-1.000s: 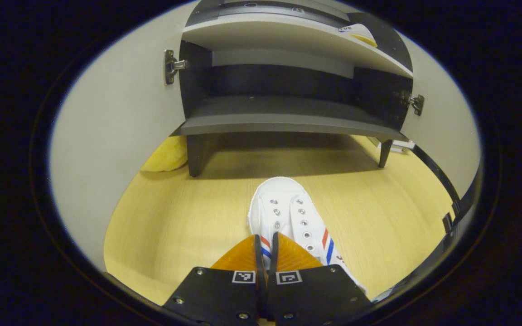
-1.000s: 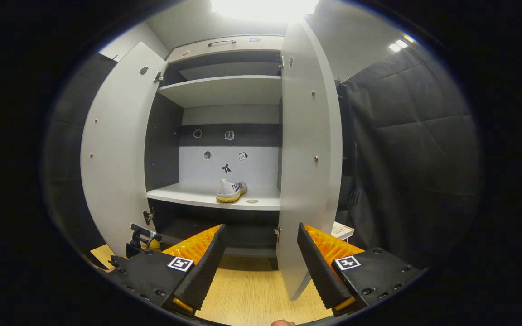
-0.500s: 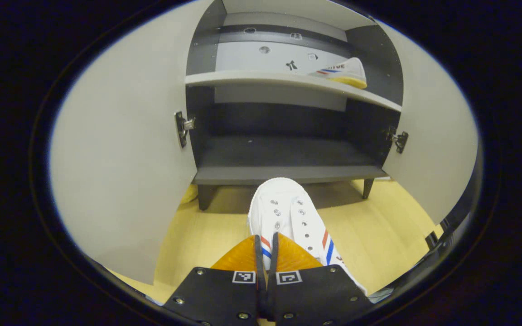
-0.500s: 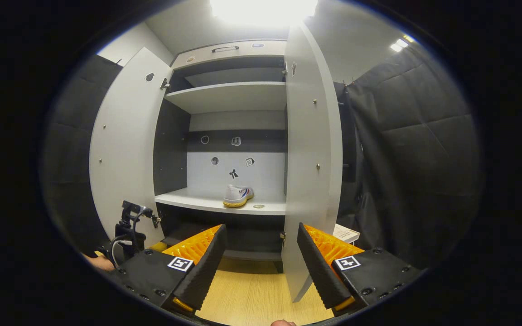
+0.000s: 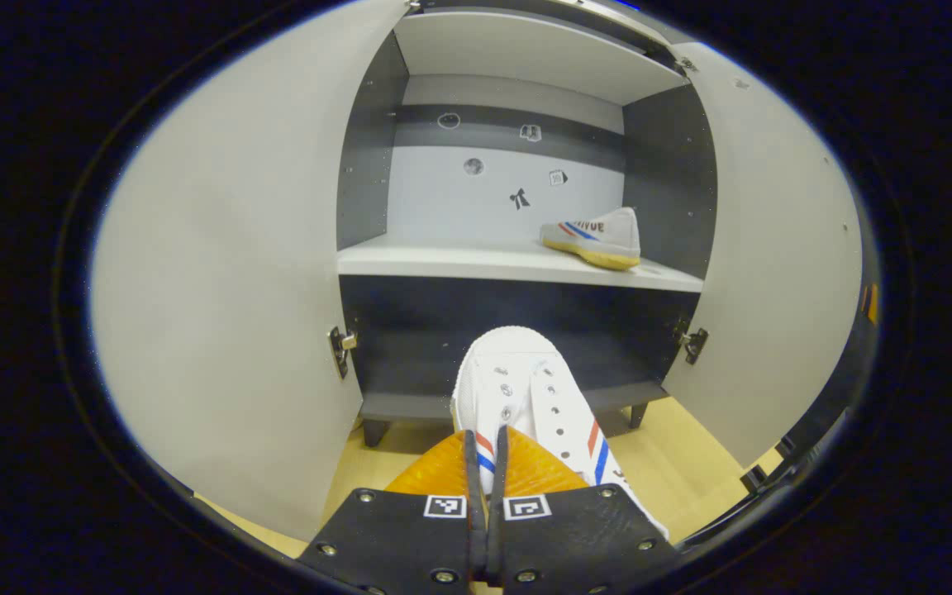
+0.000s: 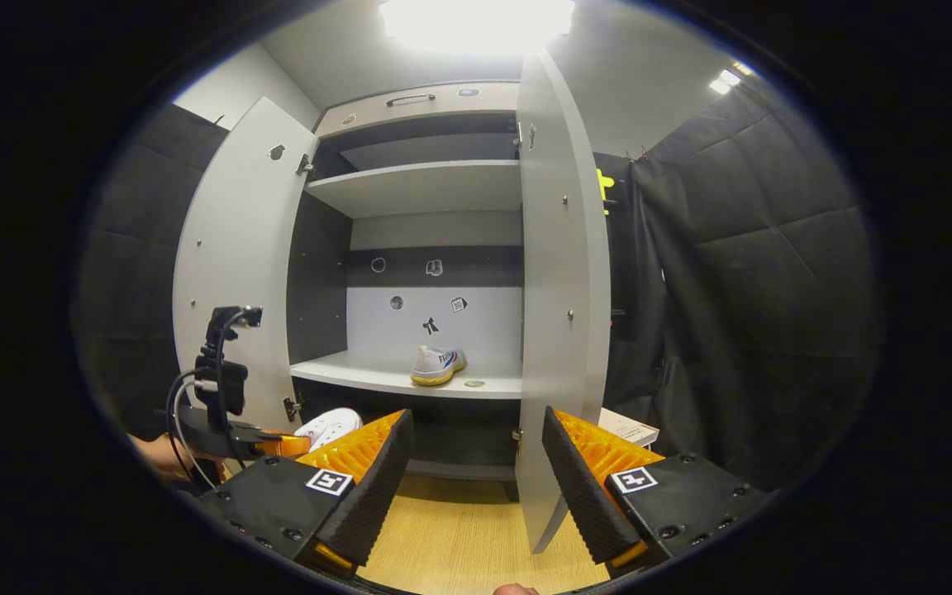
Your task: Grab one shoe with the right hand and put it into the shoe cabinet, grab the other shoe with the left hand and put it into the shoe cabinet; then close the right door with the right hand and the left door with the left hand.
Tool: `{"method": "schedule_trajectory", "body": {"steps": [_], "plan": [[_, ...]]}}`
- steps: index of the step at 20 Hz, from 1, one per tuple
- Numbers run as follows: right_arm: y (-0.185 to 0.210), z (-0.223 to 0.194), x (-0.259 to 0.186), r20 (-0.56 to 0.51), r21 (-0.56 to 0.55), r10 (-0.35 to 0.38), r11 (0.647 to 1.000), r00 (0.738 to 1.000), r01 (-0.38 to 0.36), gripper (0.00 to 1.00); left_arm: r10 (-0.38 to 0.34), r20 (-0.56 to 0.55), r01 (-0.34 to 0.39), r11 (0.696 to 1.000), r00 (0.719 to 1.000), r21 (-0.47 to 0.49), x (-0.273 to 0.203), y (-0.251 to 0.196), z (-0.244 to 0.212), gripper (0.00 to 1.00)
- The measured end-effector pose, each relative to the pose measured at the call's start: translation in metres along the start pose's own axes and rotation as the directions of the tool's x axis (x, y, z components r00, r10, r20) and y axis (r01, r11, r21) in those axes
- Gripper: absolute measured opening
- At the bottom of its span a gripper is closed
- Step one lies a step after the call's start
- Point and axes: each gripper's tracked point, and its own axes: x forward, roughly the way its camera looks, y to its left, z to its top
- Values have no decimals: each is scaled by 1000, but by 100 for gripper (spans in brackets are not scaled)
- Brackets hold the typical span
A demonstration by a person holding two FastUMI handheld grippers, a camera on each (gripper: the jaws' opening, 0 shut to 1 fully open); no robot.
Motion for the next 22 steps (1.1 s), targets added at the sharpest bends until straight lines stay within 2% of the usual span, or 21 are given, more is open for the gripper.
{"method": "schedule_trajectory", "body": {"steps": [1,2,3,4,18,19,20,22], "plan": [[-1,0,-1,0,3,-2,1000,1000,2,97,-4,15,4,1000,1000,1,-2,0,3,1],[-2,0,-2,0,7,-4,1000,1000,4,92,-8,31,8,1000,999,2,-1,0,-1,1],[-3,-1,-1,-1,10,-8,1000,1000,8,92,-11,49,11,1000,999,4,0,0,-1,1],[-5,-1,-2,0,14,-13,1000,1000,13,97,-14,70,14,1000,997,6,2,-1,-3,0],[-18,-5,-7,-5,24,-98,995,995,98,98,-25,254,25,1000,967,2,1,-3,-4,1],[-19,-5,-8,-4,20,-106,994,994,106,93,-25,261,27,1000,965,-3,0,-3,-5,1],[-19,-4,-8,-1,18,-112,994,994,112,97,-26,268,29,1000,963,-8,0,-4,-4,1],[-19,-3,-7,1,16,-125,992,992,125,97,-24,278,28,1000,960,-8,0,-3,-1,1]]}}
